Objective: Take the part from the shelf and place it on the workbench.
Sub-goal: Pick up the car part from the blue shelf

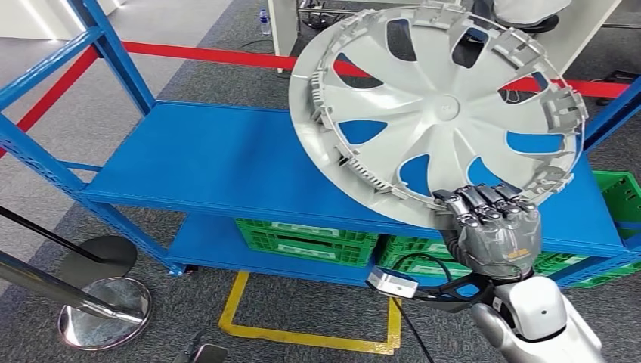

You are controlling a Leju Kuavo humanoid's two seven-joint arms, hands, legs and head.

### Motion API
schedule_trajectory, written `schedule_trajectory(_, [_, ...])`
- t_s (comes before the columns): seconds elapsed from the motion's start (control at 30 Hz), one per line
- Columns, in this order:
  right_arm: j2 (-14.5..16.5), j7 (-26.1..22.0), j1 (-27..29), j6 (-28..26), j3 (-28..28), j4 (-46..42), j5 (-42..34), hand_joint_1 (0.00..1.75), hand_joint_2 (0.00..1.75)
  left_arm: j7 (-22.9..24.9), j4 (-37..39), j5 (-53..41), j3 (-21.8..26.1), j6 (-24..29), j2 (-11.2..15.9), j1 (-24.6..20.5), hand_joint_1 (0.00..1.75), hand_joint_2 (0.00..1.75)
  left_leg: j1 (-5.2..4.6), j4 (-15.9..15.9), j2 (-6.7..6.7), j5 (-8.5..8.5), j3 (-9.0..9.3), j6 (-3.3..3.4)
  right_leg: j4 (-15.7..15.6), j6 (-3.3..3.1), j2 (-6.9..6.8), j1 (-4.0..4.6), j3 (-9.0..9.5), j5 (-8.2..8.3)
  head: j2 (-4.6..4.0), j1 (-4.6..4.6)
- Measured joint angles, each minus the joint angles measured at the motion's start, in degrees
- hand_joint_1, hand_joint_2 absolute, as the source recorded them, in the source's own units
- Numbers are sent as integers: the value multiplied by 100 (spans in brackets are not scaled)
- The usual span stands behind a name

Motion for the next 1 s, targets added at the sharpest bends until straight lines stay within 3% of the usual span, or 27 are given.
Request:
schedule_trajectory(0.17, [3, -116, 1, -11, 24, -70, 4, 175, 175, 149, 12, 74, 55, -177, -3, -137, 0, 0, 0, 0, 0, 0, 0, 0, 0, 0, -3, 0, 2, 0, 1, 0])
schedule_trajectory(0.4, [4, 18, -2, -11, 93, -38, 6, 175, 175, 428, 21, -99, 56, 10, -12, -224, 0, 0, 0, 0, 0, 0, 0, 0, 0, 0, -2, 1, 2, 0, 0, 0])
schedule_trajectory(1.0, [4, 237, -2, -11, 253, 1, 7, 175, 175, 396, 21, -136, 56, -11, -19, -225, 0, 0, 0, 0, 0, 0, -2, 0, 0, 0, -2, 1, 0, 0, 1, -1])
